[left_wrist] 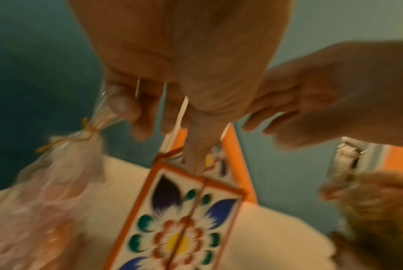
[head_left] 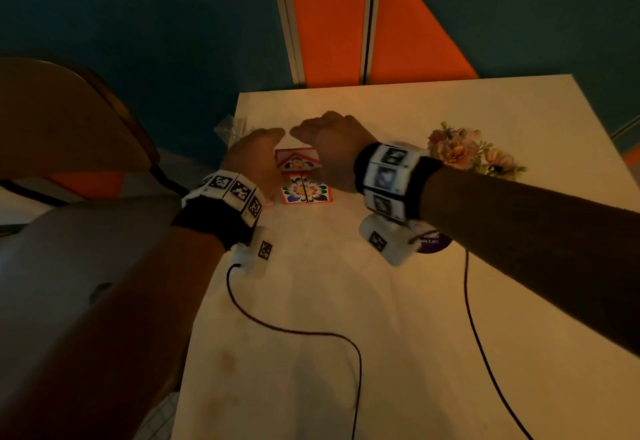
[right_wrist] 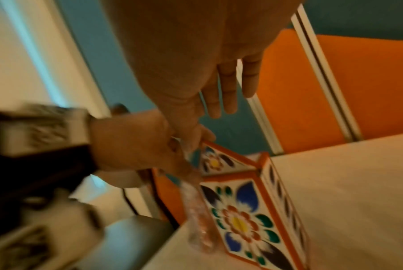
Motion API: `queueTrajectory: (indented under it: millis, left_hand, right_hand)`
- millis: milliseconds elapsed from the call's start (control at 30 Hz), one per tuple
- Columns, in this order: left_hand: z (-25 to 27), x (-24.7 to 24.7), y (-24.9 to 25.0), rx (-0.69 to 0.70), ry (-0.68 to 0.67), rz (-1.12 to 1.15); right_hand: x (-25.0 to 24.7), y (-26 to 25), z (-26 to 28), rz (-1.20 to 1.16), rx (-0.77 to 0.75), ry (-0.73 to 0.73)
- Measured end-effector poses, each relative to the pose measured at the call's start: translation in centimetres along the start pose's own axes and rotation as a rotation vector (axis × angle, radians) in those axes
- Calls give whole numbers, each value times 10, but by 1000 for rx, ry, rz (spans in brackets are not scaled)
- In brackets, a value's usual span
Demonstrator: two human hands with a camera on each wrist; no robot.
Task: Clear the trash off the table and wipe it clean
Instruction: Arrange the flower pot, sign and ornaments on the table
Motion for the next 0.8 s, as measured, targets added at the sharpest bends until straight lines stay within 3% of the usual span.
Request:
queueTrajectory:
  millis: [100, 167, 267, 333, 400, 500, 567, 800]
  left_hand:
    - [27, -19, 11, 68, 220, 69]
    - [51, -15, 30, 187, 298, 73]
    - [67, 34, 50, 239, 128, 147]
    - [72, 73, 62, 214, -29, 248]
    - [74, 103, 79, 194, -128, 309]
    - [73, 131, 104, 155, -193, 398]
    - [68, 143, 116, 104, -197, 469]
    - [49, 166, 130, -94, -132, 774]
  right_hand:
    - [-19, -11, 68, -277, -111, 93]
    - [3, -2, 121, -471, -115, -30]
    - [62, 33, 196, -654, 75, -329]
    - [88, 69, 232, -743, 266, -381]
    - [102, 107, 250, -875, 466, -310]
    - [114, 150, 261, -1265, 783, -83]
    - [117, 165, 258, -1396, 894, 30]
    - [125, 162, 222, -1565, 857, 172]
Point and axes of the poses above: each hand's wrist, its own z-axis away from the middle knuckle, its own x-axis out of the palm, y = z × x, the point moved 10 cm from there along -z, towards the middle knuckle, and after that the axes turned 3 degrees about -z, right-handed, at the moved point
